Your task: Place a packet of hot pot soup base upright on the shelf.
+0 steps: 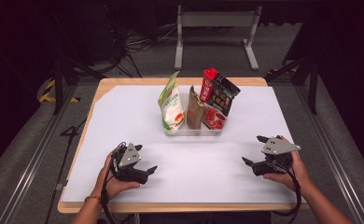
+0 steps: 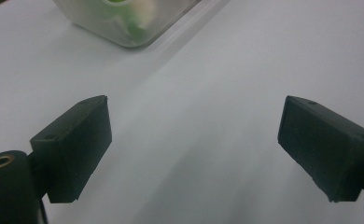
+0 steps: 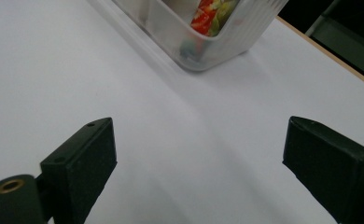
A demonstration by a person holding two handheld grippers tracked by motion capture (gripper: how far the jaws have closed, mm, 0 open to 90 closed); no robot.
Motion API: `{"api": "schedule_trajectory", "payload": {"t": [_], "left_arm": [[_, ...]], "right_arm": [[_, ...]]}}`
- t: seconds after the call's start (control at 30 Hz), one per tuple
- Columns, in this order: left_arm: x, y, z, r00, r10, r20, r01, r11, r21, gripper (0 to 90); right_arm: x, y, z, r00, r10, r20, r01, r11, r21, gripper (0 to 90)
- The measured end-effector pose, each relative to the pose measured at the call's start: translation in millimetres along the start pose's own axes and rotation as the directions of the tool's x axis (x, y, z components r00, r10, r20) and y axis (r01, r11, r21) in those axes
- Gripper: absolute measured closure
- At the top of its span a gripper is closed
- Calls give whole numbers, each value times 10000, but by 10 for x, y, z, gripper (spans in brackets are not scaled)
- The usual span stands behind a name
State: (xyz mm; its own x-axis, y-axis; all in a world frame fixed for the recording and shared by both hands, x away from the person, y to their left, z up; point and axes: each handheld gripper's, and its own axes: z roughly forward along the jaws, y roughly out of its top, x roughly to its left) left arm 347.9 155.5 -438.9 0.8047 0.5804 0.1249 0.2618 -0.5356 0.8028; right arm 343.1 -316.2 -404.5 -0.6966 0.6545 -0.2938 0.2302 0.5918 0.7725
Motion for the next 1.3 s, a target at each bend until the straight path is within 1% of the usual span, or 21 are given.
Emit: {"api": "schedule_trajectory", "payload": {"t": [0.07,0.2,0.23,0.27,0.33,0.37,0.43,0.5,0.6,0.67,0.77,0.8,0.9,0.97,1.1,1.17,1.23,1.27,1.3], "left_arm": [[-5,-1,2,10000,26,30,-26,10000,8,104],[-16,-2,19,10000,44,72,-45,9999,94,106],[-16,-2,19,10000,44,72,-45,9999,94,105],[-24,3,25,9999,79,123,-80,9999,100,105],[-30,8,30,9998,72,163,-73,9999,81,105],[-30,8,30,9998,72,163,-73,9999,81,104],[-28,7,34,9998,62,174,-64,9999,78,105],[-25,4,35,9997,20,226,-21,10000,35,105],[-22,4,31,9997,-8,259,10,10000,-52,104],[-20,4,28,9996,-1,285,3,10000,-72,104],[-20,1,30,9995,-70,312,72,9999,-75,105],[-20,1,32,9994,-81,323,84,9999,-88,104],[-17,0,35,9993,-99,355,103,9999,-109,104],[-17,0,35,9993,-103,354,107,9999,-101,104],[-19,1,34,9994,-108,322,111,9999,-95,104],[-25,5,40,9993,-120,346,124,9999,-87,104],[-37,17,48,9994,-12,341,14,10000,-50,104],[-38,29,47,9994,59,327,-56,10000,-75,104],[-33,32,47,9994,31,344,-26,9999,-124,104]], "right_arm": [[14,-47,-11,10000,-63,-23,63,10000,39,103],[50,-156,-51,9999,100,26,-99,9998,-176,103],[50,-156,-51,9999,100,26,-99,9998,-176,103],[60,-202,-67,9999,118,88,-117,9998,-173,103],[61,-252,-95,9995,330,25,-329,9992,-241,103],[61,-252,-95,9995,330,25,-329,9992,-241,103],[56,-306,-135,9987,507,-6,-507,9980,-390,104],[45,-365,-180,9956,935,-46,-936,9936,-628,105],[39,-434,-255,9915,1298,75,-1284,9865,-1015,106],[30,-475,-306,9875,1573,84,-1546,9782,-1385,109],[25,-537,-353,9821,1881,137,-1836,9704,-1569,107],[29,-547,-360,9817,1896,195,-1843,9705,-1554,107],[31,-553,-376,9844,1711,421,-1624,9736,-1606,105],[26,-556,-370,9837,1755,385,-1668,9718,-1667,105],[28,-576,-355,9827,1810,394,-1723,9713,-1641,105],[37,-581,-349,9834,1710,602,-1604,9754,-1510,105],[48,-582,-351,9835,1683,667,-1571,9765,-1474,105],[53,-581,-347,9834,1623,814,-1502,9791,-1371,105],[58,-587,-347,9843,1597,754,-1485,9795,-1362,105]]}}
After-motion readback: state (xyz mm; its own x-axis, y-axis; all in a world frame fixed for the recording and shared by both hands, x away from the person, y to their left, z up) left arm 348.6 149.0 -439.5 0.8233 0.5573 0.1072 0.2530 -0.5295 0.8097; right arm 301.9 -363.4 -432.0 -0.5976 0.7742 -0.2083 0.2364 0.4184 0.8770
